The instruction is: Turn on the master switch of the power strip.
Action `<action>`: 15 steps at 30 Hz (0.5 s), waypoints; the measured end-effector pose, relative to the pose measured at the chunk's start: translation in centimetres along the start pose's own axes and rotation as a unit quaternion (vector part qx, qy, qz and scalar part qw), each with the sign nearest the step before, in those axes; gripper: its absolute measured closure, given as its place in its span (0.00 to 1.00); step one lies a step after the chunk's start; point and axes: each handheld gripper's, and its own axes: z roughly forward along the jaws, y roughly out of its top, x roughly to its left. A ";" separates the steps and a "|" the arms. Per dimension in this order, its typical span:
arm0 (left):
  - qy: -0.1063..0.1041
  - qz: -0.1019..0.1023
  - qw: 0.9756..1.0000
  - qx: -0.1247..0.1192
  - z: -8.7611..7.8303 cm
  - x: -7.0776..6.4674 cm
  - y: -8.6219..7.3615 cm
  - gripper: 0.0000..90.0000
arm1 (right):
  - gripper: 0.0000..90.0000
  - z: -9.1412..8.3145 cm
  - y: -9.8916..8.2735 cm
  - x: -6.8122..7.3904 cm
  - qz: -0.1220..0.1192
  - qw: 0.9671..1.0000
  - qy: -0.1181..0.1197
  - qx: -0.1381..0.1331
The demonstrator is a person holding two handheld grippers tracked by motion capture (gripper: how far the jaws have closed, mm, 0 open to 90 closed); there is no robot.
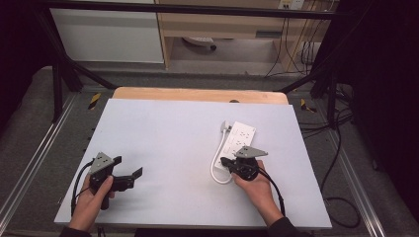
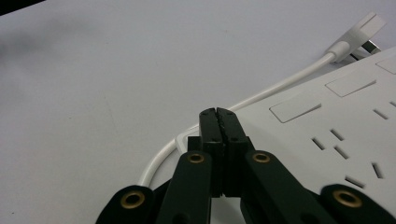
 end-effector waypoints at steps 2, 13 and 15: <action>0.000 0.001 1.000 0.000 0.0 0.0 0.0 0.07 | 1.00 -0.1 0.0 0.0 0.000 1.000 0.000 -0.002; 0.001 0.002 1.000 -0.001 -0.1 0.0 0.0 0.07 | 1.00 -0.5 0.2 -0.1 0.005 1.000 0.001 -0.011; 0.001 0.001 1.000 -0.002 -0.1 0.0 0.0 0.07 | 1.00 -0.7 0.3 -0.2 0.010 1.000 -0.001 -0.017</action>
